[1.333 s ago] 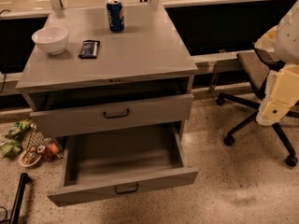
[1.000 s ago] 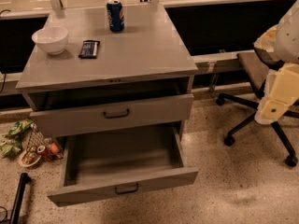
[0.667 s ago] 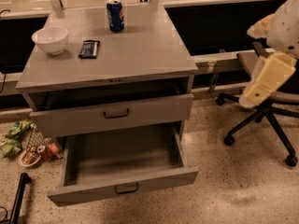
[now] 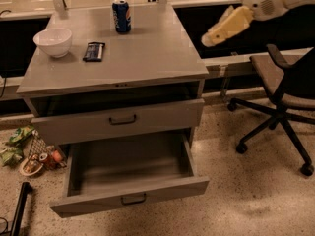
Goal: Place pepsi can into middle drawer
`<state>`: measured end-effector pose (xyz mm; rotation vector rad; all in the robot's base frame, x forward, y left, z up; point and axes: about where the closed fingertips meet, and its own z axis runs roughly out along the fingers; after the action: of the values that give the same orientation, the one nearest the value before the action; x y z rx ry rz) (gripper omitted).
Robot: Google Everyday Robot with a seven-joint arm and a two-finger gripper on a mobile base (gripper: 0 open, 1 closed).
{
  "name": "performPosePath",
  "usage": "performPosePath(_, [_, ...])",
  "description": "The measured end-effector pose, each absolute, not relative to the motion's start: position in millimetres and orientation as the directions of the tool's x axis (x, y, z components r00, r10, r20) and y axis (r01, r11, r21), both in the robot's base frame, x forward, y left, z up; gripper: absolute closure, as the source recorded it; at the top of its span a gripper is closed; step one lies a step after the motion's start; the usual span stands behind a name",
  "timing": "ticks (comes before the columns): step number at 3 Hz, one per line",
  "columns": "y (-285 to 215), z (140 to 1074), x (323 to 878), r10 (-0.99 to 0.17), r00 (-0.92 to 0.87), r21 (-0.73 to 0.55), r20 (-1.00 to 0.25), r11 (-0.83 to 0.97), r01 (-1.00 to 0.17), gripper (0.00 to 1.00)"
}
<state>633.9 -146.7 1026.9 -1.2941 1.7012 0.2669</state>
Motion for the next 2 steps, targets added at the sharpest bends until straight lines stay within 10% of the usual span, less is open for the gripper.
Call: performPosePath(2, [-10, 996, 749, -0.463, 0.106, -0.263, -0.88, 0.289, -0.921, 0.0])
